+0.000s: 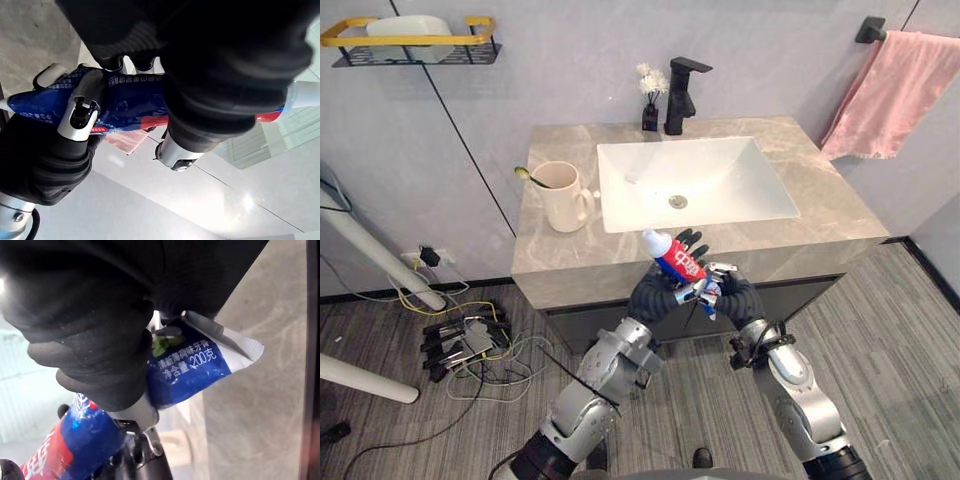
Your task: Organize washtable
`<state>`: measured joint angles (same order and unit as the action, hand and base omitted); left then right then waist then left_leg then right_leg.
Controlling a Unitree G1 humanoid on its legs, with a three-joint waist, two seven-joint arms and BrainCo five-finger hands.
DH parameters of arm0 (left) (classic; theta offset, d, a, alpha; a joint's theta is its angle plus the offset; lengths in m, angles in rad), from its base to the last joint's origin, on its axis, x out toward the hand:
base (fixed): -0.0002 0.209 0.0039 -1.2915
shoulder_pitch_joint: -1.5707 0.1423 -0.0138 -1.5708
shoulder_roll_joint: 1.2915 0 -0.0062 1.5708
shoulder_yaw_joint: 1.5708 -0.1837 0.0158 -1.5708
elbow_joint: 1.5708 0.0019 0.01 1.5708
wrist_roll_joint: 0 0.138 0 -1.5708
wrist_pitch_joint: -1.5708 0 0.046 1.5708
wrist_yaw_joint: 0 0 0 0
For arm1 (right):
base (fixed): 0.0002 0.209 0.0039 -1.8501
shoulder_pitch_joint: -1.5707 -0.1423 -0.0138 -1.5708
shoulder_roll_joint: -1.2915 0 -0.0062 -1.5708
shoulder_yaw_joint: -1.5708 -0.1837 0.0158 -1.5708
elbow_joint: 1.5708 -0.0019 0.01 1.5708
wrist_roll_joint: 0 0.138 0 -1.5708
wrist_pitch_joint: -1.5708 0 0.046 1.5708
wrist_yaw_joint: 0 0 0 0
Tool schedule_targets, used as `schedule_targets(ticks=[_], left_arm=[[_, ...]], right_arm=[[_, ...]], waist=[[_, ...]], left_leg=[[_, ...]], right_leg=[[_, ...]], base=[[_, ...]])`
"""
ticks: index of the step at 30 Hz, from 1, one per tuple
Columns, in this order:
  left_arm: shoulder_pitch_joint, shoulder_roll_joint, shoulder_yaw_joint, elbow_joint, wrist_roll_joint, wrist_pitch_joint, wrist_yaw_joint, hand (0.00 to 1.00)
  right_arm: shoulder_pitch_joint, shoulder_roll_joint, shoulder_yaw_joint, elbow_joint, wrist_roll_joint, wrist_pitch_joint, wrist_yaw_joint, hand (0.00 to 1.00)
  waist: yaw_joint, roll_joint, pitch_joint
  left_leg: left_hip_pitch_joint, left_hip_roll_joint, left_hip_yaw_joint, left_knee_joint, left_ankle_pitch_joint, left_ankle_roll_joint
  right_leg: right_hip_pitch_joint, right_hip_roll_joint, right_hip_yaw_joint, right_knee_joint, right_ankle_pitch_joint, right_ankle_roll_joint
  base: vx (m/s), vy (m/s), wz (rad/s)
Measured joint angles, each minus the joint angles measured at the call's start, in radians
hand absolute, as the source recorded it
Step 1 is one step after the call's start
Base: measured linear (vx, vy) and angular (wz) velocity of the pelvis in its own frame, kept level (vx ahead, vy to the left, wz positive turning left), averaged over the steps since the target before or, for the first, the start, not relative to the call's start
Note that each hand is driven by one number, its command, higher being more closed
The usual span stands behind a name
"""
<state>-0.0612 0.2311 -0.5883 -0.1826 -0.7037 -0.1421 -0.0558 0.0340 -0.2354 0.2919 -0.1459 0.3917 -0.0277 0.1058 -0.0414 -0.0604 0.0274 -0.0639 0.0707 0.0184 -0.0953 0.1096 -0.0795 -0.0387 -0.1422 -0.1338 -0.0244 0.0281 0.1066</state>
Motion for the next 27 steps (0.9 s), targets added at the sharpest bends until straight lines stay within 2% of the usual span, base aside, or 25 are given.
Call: schedule_targets(ticks=[1, 14, 15, 20, 25, 27], left_arm=[[0.0, 0.007, -0.003, 0.0, -0.001, -0.001, 0.0, 1.0], [0.006, 0.021, -0.01, 0.001, -0.001, -0.012, 0.038, 1.0], [0.005, 0.021, -0.01, 0.001, -0.001, -0.013, 0.038, 1.0], [0.004, 0.02, -0.01, 0.006, 0.002, -0.011, 0.039, 1.0], [-0.005, 0.02, -0.015, 0.006, 0.052, 0.03, 0.038, 1.0], [-0.04, 0.02, -0.031, 0.006, 0.092, 0.063, 0.035, 1.0]], right_arm=[[0.0, -0.003, 0.003, 0.0, 0.0, 0.003, 0.0, 1.0], [0.0, -0.009, 0.028, 0.0, -0.001, 0.007, 0.002, 1.0], [0.001, -0.009, 0.029, 0.0, -0.001, 0.007, 0.002, 0.0], [0.015, -0.008, 0.03, 0.0, 0.002, 0.007, 0.011, 0.0], [0.061, 0.01, 0.021, 0.025, 0.064, 0.009, 0.036, 0.0], [0.093, 0.044, 0.014, 0.069, 0.091, 0.008, 0.053, 0.0]], waist=[[0.0, 0.0, 0.0], [0.001, 0.0, 0.0], [0.001, 0.0, 0.0], [0.0, 0.0, 0.0], [-0.002, -0.002, -0.014], [-0.003, -0.002, -0.027]], left_leg=[[0.0, 0.0, 0.0, 0.0, 0.0, 0.0], [0.001, 0.0, -0.002, -0.001, 0.003, 0.002], [0.001, 0.0, -0.002, 0.0, 0.003, 0.002], [0.001, 0.0, -0.002, -0.001, 0.003, 0.002], [0.004, 0.0, -0.001, -0.001, 0.004, 0.002], [0.01, 0.0, 0.001, -0.001, 0.004, 0.002]], right_leg=[[0.0, 0.0, 0.0, 0.0, 0.0, 0.0], [0.0, 0.0, 0.0, 0.003, -0.003, -0.004], [0.0, 0.0, 0.0, 0.003, -0.004, -0.004], [0.0, 0.0, 0.0, 0.003, -0.004, -0.004], [0.002, -0.001, 0.0, 0.003, -0.004, -0.004], [0.006, -0.001, 0.0, 0.003, -0.004, -0.005]], base=[[0.0, 0.0, 0.0], [0.0, 0.0, 0.0], [0.0, 0.0, 0.0], [0.0, 0.0, 0.0], [0.0, 0.0, 0.0], [0.0, 0.0, 0.0]])
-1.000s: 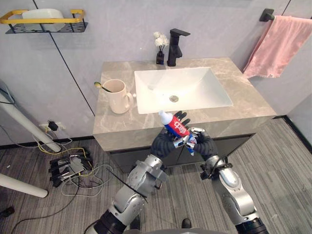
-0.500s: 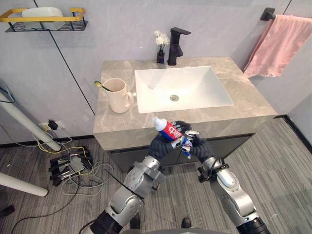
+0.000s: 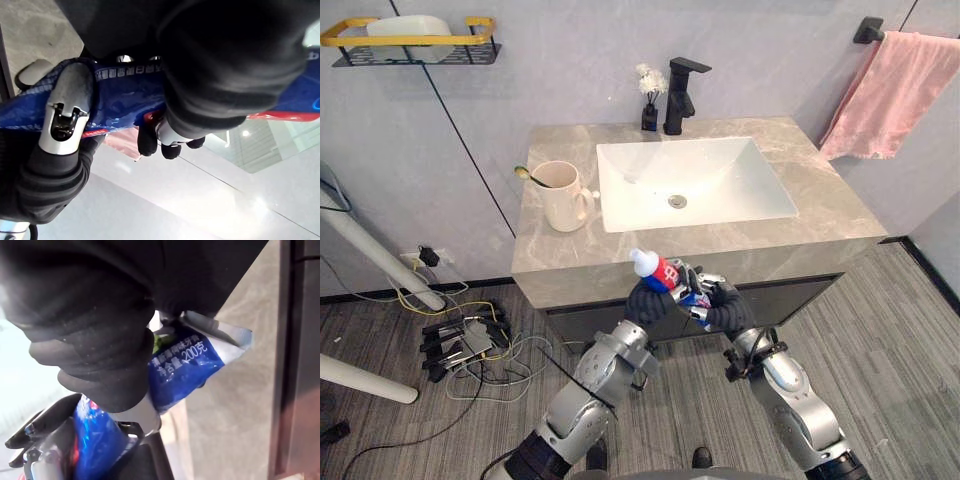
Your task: Organize washtable
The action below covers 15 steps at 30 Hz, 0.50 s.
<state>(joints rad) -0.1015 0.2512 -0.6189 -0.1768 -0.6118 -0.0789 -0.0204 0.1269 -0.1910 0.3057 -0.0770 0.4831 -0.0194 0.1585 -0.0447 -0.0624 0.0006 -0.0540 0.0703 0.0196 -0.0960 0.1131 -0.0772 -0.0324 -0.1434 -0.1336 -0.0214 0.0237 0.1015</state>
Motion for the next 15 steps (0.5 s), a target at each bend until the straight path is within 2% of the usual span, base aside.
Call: schedule_targets(ticks=[3, 6, 10, 15], left_arm=[[-0.056, -0.012, 0.006, 0.0, 0.044, 0.014, -0.003, 1.0], [-0.141, -0.046, 0.103, -0.005, 0.076, 0.012, 0.0, 1.0], [-0.22, -0.034, 0.254, -0.017, 0.086, -0.028, 0.007, 1.0], [-0.234, -0.006, 0.288, -0.017, 0.115, -0.041, 0.023, 1.0]], right_arm=[[0.038, 0.052, -0.023, 0.074, 0.044, 0.008, 0.005, 0.0], [0.109, 0.077, -0.025, 0.131, 0.057, 0.029, 0.01, 0.0], [0.179, 0.087, -0.041, 0.146, 0.056, 0.045, 0.023, 0.0], [0.198, 0.107, -0.082, 0.193, 0.056, 0.046, 0.033, 0.0]], waist=[[-0.003, 0.001, -0.004], [-0.008, 0.004, -0.016], [-0.026, 0.008, -0.024], [-0.027, 0.011, -0.038]], left_leg=[[0.016, 0.0, 0.004, -0.005, 0.0, 0.0], [0.018, 0.001, 0.007, -0.006, -0.001, -0.001], [0.018, 0.001, 0.008, -0.006, -0.001, -0.001], [0.019, 0.001, 0.008, -0.006, -0.001, -0.001]], right_leg=[[0.012, 0.0, 0.001, -0.001, -0.004, -0.004], [0.012, 0.0, 0.002, 0.0, -0.005, -0.004], [0.012, 0.0, 0.002, 0.001, -0.003, -0.007], [0.012, 0.0, 0.002, 0.0, -0.003, -0.007]], base=[[-0.02, 0.0, -0.04], [-0.06, 0.004, -0.01], [-0.02, 0.002, 0.0], [0.0, 0.0, 0.0]])
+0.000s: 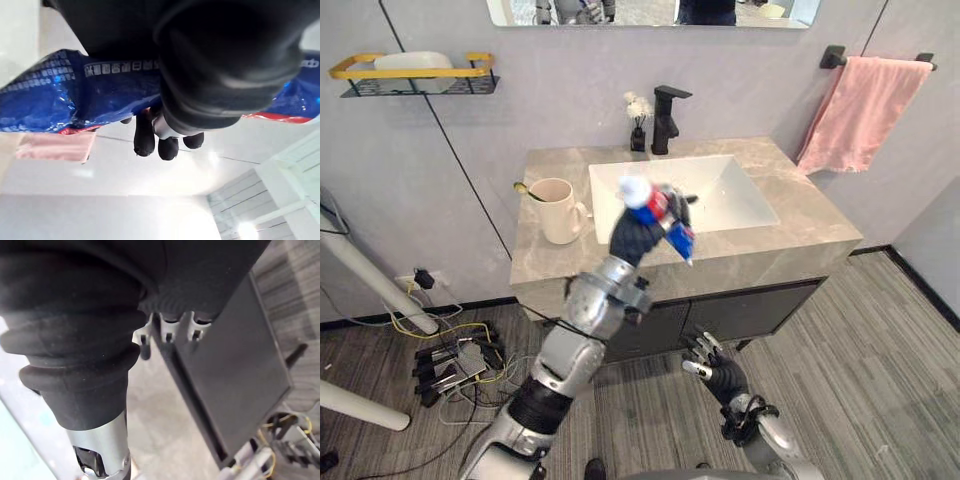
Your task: Organize washtable
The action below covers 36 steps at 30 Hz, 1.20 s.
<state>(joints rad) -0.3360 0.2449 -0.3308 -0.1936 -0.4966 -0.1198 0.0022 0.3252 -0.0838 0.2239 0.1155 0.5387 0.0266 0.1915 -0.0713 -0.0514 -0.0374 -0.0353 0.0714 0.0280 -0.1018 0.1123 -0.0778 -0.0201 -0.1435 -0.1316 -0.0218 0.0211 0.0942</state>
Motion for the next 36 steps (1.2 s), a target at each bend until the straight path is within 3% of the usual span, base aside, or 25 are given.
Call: schedule_targets(ticks=[7, 13, 20, 27, 36], left_arm=[[-0.106, 0.054, 0.058, 0.046, 0.159, 0.0, 0.031, 1.0], [-0.356, 0.18, 0.145, 0.206, 0.369, -0.007, 0.139, 1.0], [-0.453, 0.276, 0.179, 0.313, 0.395, -0.016, 0.195, 1.0], [-0.517, 0.323, 0.192, 0.401, 0.378, -0.014, 0.219, 1.0], [-0.538, 0.327, 0.213, 0.462, 0.352, -0.005, 0.218, 1.0]], right_arm=[[0.026, 0.018, -0.012, 0.006, -0.001, 0.0, 0.011, 0.0], [0.038, -0.002, -0.01, 0.006, -0.001, -0.001, 0.032, 0.0], [0.054, -0.005, 0.001, 0.006, 0.0, -0.005, 0.033, 0.0], [0.056, -0.003, 0.022, 0.005, 0.0, -0.011, 0.034, 0.0], [0.059, -0.003, 0.023, 0.006, 0.001, -0.013, 0.034, 0.0]], waist=[[-0.002, 0.001, -0.001], [-0.011, -0.003, 0.0], [-0.007, -0.032, 0.002], [-0.025, -0.073, 0.036], [-0.023, -0.079, 0.08]], left_leg=[[0.0, 0.0, 0.0, 0.0, 0.0, 0.0], [-0.007, 0.006, 0.001, 0.0, -0.006, -0.008], [-0.05, 0.025, 0.026, 0.003, -0.006, -0.011], [-0.066, 0.03, 0.032, 0.007, -0.009, -0.015], [-0.076, 0.032, 0.035, 0.007, -0.009, -0.015]], right_leg=[[0.0, 0.0, 0.0, 0.0, 0.0, 0.0], [-0.004, 0.004, 0.003, -0.011, 0.006, -0.004], [-0.047, 0.026, 0.028, -0.04, 0.034, -0.005], [-0.059, 0.031, 0.034, -0.055, 0.045, -0.005], [-0.072, 0.034, 0.039, -0.054, 0.045, -0.006]], base=[[0.0, 0.0, 0.0], [0.0, 0.0, 0.0], [0.02, -0.021, -0.12], [0.01, -0.004, -0.02], [0.0, 0.0, 0.0]])
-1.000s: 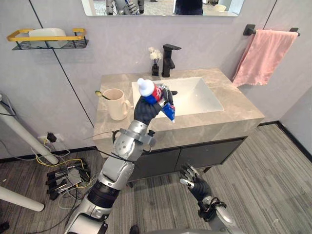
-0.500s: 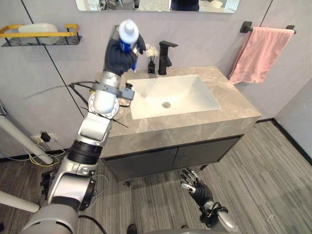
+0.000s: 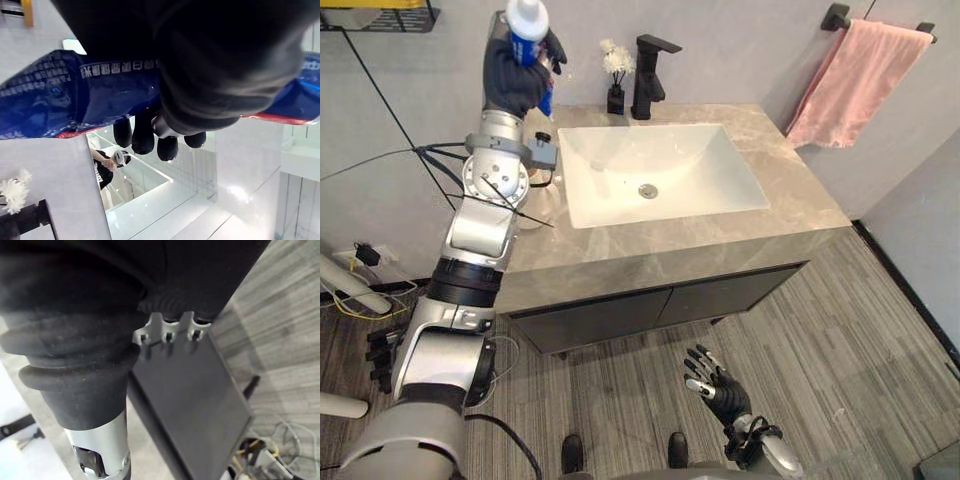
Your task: Organize washtable
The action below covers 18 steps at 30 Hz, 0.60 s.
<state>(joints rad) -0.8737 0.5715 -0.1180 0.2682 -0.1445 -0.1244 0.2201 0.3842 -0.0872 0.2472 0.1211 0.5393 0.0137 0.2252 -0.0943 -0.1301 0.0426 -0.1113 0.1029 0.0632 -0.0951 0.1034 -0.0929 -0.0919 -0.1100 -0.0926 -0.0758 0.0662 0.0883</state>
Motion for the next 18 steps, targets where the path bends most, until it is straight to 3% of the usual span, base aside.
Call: schedule_targets(ticks=[18], left_arm=[[-0.001, 0.019, 0.022, -0.001, 0.003, 0.004, -0.001, 1.0]], right_arm=[[0.012, -0.005, 0.007, 0.018, -0.001, -0.005, 0.019, 0.0]], waist=[[0.007, -0.001, 0.029]], left_leg=[[0.006, 0.0, -0.014, 0.0, 0.0, -0.001]], right_leg=[[0.019, 0.001, -0.013, 0.001, -0.004, -0.004]], base=[[-0.01, -0.001, 0.02]])
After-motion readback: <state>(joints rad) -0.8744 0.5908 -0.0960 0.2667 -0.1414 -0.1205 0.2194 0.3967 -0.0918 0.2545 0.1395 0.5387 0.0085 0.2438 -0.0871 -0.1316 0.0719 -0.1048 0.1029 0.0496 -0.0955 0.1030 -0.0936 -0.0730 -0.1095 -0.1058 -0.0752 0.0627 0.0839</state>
